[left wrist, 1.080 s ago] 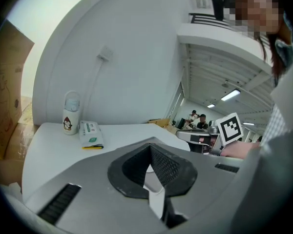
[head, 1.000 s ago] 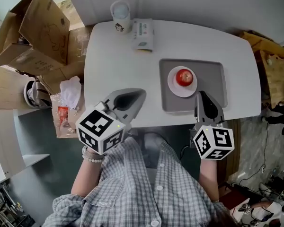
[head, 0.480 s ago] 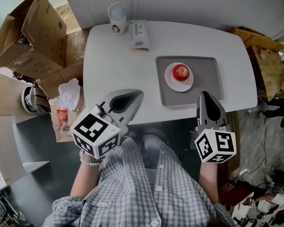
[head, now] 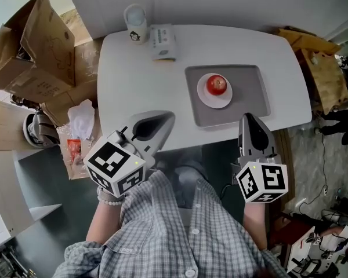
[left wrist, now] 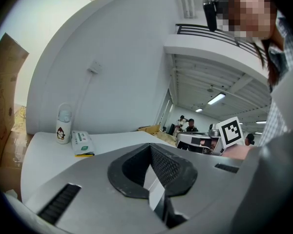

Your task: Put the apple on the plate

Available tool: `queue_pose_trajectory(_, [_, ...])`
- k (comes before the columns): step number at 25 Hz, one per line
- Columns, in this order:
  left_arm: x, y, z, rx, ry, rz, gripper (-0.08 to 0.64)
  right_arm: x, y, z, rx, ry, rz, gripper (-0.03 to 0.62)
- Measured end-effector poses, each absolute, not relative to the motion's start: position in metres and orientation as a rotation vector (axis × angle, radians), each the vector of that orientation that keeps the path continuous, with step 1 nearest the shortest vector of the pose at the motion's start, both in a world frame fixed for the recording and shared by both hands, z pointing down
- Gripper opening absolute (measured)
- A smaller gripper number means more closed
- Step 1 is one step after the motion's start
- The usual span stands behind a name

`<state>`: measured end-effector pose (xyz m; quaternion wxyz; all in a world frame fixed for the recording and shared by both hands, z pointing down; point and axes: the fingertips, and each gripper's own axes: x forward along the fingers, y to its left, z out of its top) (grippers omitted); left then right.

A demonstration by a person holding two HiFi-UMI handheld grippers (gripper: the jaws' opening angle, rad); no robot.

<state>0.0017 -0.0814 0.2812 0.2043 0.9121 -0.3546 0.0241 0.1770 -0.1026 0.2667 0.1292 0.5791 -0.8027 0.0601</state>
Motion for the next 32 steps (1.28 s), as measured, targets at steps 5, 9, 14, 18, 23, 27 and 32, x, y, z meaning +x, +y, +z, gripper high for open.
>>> queue_pose_trajectory(5, [0.007,-0.082,0.28,2.558,-0.975,0.067,0.009,0.179,-0.099,0.266,1.682,-2.33,0.162,0.031])
queue_pose_trajectory(9, [0.011,-0.081,0.278,2.57,-0.969,0.068,0.009,0.182,-0.101,0.264,1.688,-2.335,0.151,0.029])
queue_pose_trajectory(14, [0.014,-0.082,0.275,2.576,-0.972,0.06,0.008,0.182,-0.102,0.259,1.68,-2.344,0.124,0.029])
queue_pose_trajectory(18, [0.02,-0.08,0.273,2.586,-0.957,0.049,0.008,0.187,-0.1,0.259,1.685,-2.333,0.113,0.029])
queue_pose_trajectory(23, [0.021,-0.079,0.274,2.58,-0.953,0.059,0.008,0.19,-0.098,0.261,1.689,-2.328,0.132,0.029])
queue_pose_trajectory(27, [0.021,-0.079,0.276,2.575,-0.955,0.064,0.009,0.189,-0.098,0.263,1.682,-2.328,0.133,0.029])
queue_pose_trajectory(32, [0.022,-0.079,0.279,2.57,-0.945,0.073,0.008,0.187,-0.1,0.265,1.672,-2.327,0.141,0.029])
